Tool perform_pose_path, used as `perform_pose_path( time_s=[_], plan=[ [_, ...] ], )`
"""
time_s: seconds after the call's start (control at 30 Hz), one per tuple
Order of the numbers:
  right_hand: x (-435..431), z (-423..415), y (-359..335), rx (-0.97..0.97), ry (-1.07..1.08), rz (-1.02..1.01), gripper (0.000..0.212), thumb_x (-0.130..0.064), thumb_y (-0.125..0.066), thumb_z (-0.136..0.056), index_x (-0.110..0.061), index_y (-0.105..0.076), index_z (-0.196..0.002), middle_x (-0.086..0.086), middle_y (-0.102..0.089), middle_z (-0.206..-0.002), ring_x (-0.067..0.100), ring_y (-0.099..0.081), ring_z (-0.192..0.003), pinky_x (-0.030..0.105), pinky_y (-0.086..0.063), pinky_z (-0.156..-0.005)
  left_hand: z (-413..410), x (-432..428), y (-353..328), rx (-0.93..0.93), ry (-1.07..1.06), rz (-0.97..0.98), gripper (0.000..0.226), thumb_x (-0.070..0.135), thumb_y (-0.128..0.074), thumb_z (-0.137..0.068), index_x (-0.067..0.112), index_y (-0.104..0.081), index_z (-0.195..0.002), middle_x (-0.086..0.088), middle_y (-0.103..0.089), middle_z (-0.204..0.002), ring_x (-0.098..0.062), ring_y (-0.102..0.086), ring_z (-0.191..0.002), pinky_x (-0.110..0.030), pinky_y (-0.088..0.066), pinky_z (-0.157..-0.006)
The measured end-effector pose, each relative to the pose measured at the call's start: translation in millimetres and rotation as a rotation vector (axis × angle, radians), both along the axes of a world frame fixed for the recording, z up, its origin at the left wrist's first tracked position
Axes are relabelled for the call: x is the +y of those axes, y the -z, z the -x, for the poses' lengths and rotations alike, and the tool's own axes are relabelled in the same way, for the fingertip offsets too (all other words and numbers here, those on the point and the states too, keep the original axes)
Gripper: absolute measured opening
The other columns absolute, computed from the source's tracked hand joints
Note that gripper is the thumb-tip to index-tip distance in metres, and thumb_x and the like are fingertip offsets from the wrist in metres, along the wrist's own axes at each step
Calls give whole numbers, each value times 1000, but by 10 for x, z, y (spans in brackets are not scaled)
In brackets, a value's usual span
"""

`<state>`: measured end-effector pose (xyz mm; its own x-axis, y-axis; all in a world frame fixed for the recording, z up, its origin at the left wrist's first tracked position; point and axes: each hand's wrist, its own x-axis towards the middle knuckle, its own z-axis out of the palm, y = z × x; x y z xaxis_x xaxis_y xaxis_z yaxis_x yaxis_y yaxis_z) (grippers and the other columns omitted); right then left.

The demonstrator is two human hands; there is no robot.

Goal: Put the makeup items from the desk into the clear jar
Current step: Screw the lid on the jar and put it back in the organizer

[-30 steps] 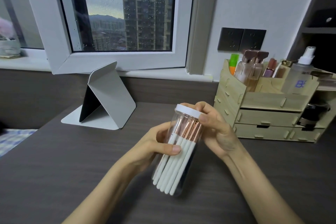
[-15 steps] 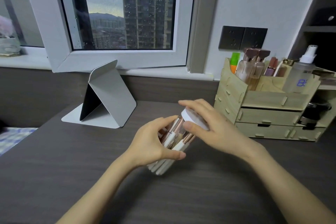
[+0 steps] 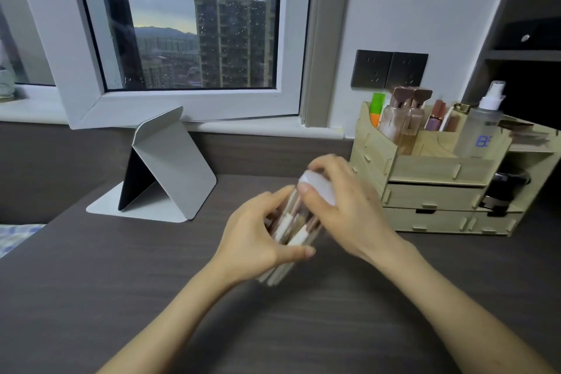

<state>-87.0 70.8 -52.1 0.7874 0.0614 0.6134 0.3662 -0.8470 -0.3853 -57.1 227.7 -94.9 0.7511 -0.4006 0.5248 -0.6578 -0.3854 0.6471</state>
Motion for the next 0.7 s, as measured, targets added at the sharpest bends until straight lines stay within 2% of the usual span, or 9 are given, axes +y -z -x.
perform_pose_path(
  time_s=[0.1,0.2,0.27,0.3,0.37,0.43,0.5,0.6,0.7],
  plan=[
    [-138,-9,35,127,-156,-527,60,-64,-59,-65,-43,-41,-119,-10,-56,-115,14,-59,-103,45,-53,-85,-78,-148,-174,-30,-54,128,72,59,-73,-47,70,-40,-110,27,-62,-100,3,-55,-95,-14,-45,-77],
    [-300,-2,87,146,-279,-720,46,-49,-66,-70,-50,-47,-111,-10,-61,-119,11,-60,-112,49,-50,-96,-163,-366,-363,-6,-3,215,70,51,-81,-54,58,-48,-116,30,-63,-106,7,-58,-99,-18,-47,-85],
    [-427,24,66,115,-318,-722,35,-36,-61,-79,-44,-51,-112,-12,-63,-119,7,-60,-113,41,-50,-99,-224,-535,-499,52,66,269,73,48,-83,-55,44,-52,-121,20,-66,-110,0,-60,-102,-31,-49,-91],
    [-499,36,33,98,-335,-713,34,-31,-62,-82,-43,-51,-112,-16,-64,-117,2,-60,-112,29,-51,-97,-258,-619,-572,83,110,296,72,44,-85,-56,41,-54,-121,16,-67,-110,-3,-61,-103,-35,-49,-92],
    [-664,56,-78,55,-359,-708,37,-23,-63,-83,-43,-50,-112,-28,-66,-108,-10,-59,-106,9,-48,-85,-309,-794,-735,138,227,335,63,31,-85,-61,35,-58,-117,9,-69,-107,-9,-63,-101,-35,-50,-91],
    [-859,51,-182,21,-323,-673,49,-12,-62,-82,-41,-46,-119,-30,-65,-107,-14,-58,-104,5,-47,-80,-353,-982,-895,171,320,342,58,21,-83,-65,32,-59,-116,7,-69,-105,-10,-62,-101,-27,-51,-87],
    [-1014,31,-274,-1,-256,-577,70,-5,-68,-79,-39,-37,-131,-21,-58,-122,-10,-56,-111,8,-48,-85,-391,-1175,-1034,196,388,361,55,15,-82,-67,30,-61,-115,9,-70,-99,-3,-63,-95,-18,-50,-79],
    [-1193,-93,-358,-123,-65,-446,88,-10,-75,-73,-58,-25,-128,-11,-49,-137,3,-49,-125,24,-46,-101,-437,-1460,-1193,192,426,389,49,12,-81,-67,24,-62,-110,13,-68,-86,9,-60,-77,-12,-46,-70],
    [-1409,-273,-407,-221,55,-467,92,-8,-75,-71,-44,-24,-139,-16,-48,-134,8,-48,-124,43,-44,-105,-500,-1734,-1283,150,395,393,58,12,-83,-64,26,-60,-115,14,-65,-91,8,-57,-79,-11,-45,-70]
  ],
)
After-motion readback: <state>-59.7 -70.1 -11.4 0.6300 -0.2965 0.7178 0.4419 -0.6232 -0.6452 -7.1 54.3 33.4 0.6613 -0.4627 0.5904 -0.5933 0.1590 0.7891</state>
